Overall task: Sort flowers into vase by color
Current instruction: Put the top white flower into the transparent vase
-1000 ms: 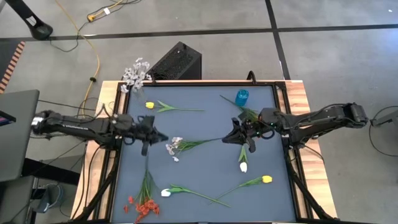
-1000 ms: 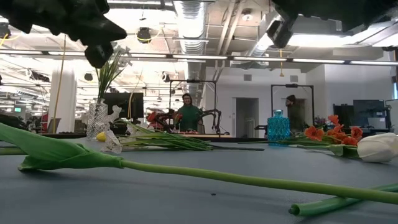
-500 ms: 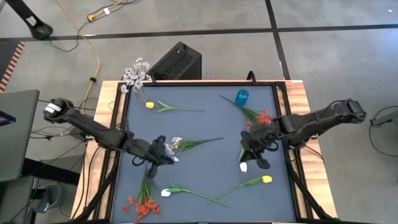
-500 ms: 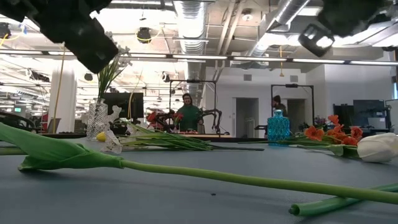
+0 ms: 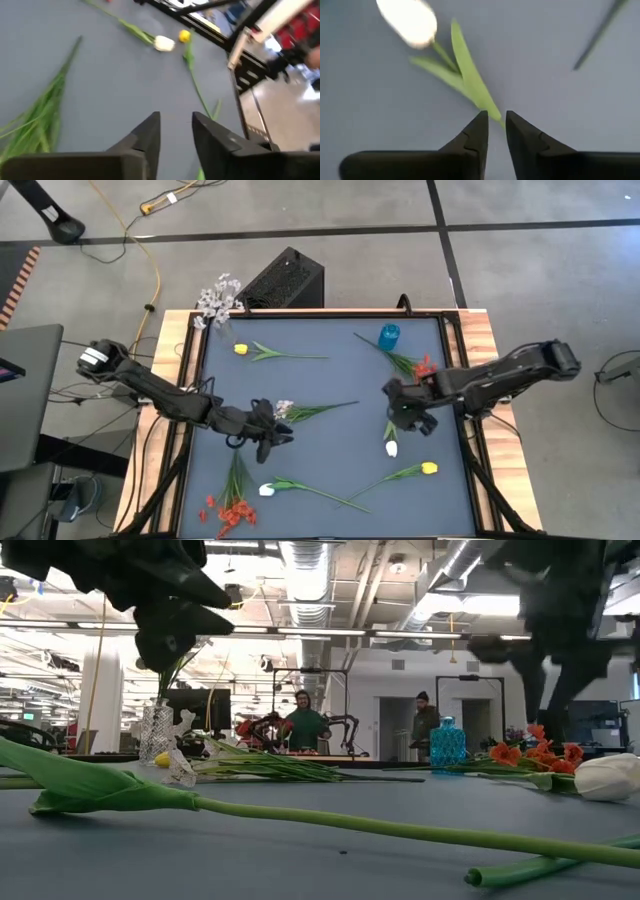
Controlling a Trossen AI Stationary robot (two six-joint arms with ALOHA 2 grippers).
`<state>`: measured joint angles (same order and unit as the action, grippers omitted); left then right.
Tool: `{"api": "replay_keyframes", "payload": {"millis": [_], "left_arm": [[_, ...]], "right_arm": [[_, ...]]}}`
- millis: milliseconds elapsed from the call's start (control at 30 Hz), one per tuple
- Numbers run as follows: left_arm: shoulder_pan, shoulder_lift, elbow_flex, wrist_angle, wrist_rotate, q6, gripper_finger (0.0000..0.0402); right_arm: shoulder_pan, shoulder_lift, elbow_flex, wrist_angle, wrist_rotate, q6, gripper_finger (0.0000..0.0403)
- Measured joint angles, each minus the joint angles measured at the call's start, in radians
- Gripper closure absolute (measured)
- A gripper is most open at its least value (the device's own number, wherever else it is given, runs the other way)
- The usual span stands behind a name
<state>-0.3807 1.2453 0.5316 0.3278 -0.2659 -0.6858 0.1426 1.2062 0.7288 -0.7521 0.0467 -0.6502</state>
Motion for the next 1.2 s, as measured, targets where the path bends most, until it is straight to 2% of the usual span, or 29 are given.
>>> {"api": "replay_keyframes", "payload": {"millis": [200,367,500,567,633,800,933,1100,1200], "left_arm": [[-0.013,0.000,0.000,0.005,-0.030,-0.035,0.0243],[-0.014,0.000,0.000,0.004,-0.066,0.006,0.0237],[-0.013,0.000,0.000,0.004,-0.061,0.045,0.0237],[-0.014,0.000,0.000,0.001,-0.042,0.046,0.0237],[-0.014,0.000,0.000,-0.005,-0.011,0.058,0.0237],[-0.014,-0.001,0.000,-0.020,0.019,0.118,0.0237],[-0.014,-0.037,-0.002,-0.040,0.025,0.173,0.0237],[-0.014,-0.163,-0.002,-0.162,-0.017,0.262,0.0237],[-0.013,-0.245,-0.003,-0.216,-0.090,0.314,0.0237]], "right_arm": [[-0.044,0.141,0.000,0.017,0.043,-0.154,0.0259],[-0.070,0.245,0.000,0.054,0.142,-0.208,0.0233],[-0.087,0.311,0.004,0.066,0.142,-0.278,0.0232],[-0.082,0.333,0.007,0.051,0.143,-0.311,0.0242],[-0.065,0.342,0.007,0.043,0.143,-0.336,0.0270],[-0.011,0.345,0.059,0.034,0.126,-0.294,0.0378],[0.004,0.330,0.153,0.033,0.068,-0.210,0.0382],[0.005,0.275,0.318,0.022,0.012,-0.186,0.0384],[-0.034,0.250,0.415,0.085,-0.112,-0.038,0.0384]]}}
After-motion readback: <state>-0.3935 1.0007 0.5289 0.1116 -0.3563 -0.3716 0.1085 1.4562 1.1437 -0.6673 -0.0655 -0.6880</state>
